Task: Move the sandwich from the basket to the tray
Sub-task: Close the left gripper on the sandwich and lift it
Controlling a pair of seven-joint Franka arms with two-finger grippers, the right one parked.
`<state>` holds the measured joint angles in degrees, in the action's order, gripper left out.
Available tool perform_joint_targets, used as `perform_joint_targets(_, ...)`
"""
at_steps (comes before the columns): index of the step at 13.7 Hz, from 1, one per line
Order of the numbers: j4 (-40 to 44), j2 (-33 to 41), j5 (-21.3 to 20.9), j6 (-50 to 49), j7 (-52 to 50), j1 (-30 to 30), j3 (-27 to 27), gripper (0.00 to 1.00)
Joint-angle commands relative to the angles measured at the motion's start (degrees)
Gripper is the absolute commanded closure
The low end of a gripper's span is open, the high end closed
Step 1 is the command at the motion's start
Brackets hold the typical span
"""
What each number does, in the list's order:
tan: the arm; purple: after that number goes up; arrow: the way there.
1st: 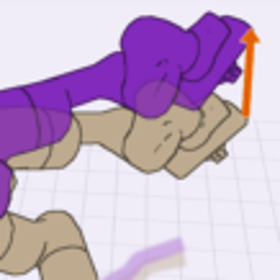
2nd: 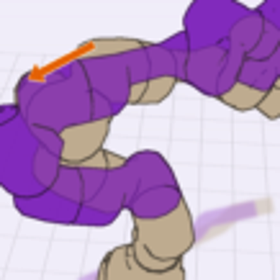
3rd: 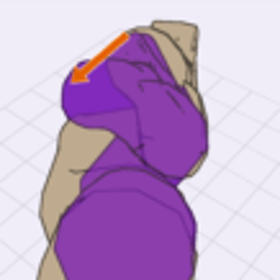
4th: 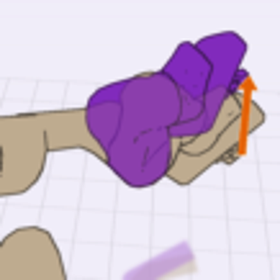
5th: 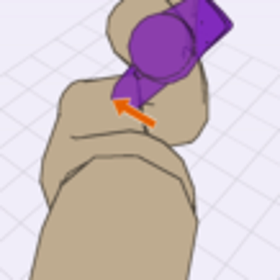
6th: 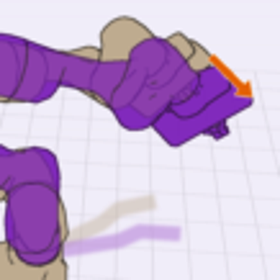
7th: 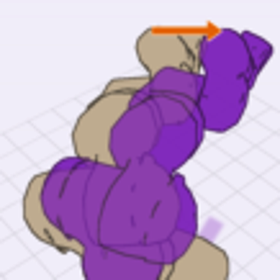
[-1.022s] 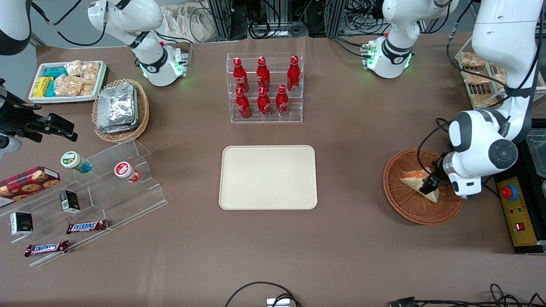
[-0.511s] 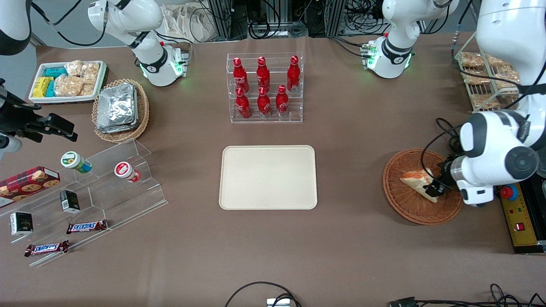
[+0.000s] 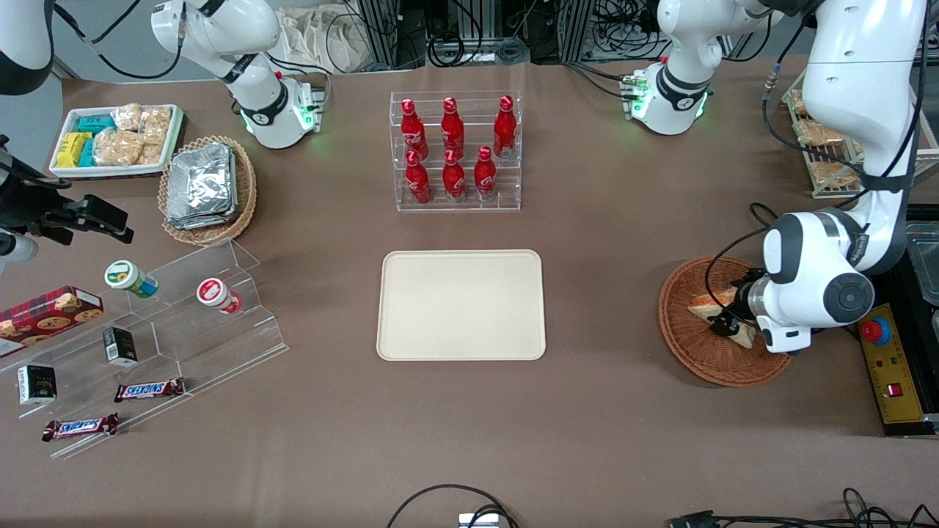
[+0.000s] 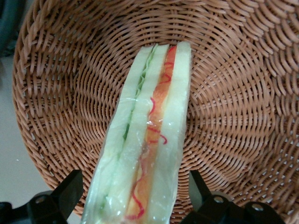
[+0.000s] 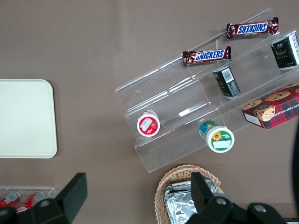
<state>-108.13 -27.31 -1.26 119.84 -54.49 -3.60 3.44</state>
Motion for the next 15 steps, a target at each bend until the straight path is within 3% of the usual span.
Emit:
perform_joint_targets(1, -0.1, 0.1, -0.7, 1.4, -1.7, 0.3, 0.0, 0.59)
perform_joint_targets(2, 0.0, 0.4, -0.8, 1.5, -2.8, 0.3, 0.0, 1.00)
perform_joint_targets(6, 3.0, 0.9, -0.7, -0.2, -2.6, 0.5, 0.2, 1.00)
perform_joint_targets(9, 9.6, 1.2, -0.6, -8.3, -1.6, 0.6, 0.3, 1.00)
perform_joint_targets(15, 20.5, 4.8, -0.6, -20.5, -1.2, 1.0, 7.9, 1.00)
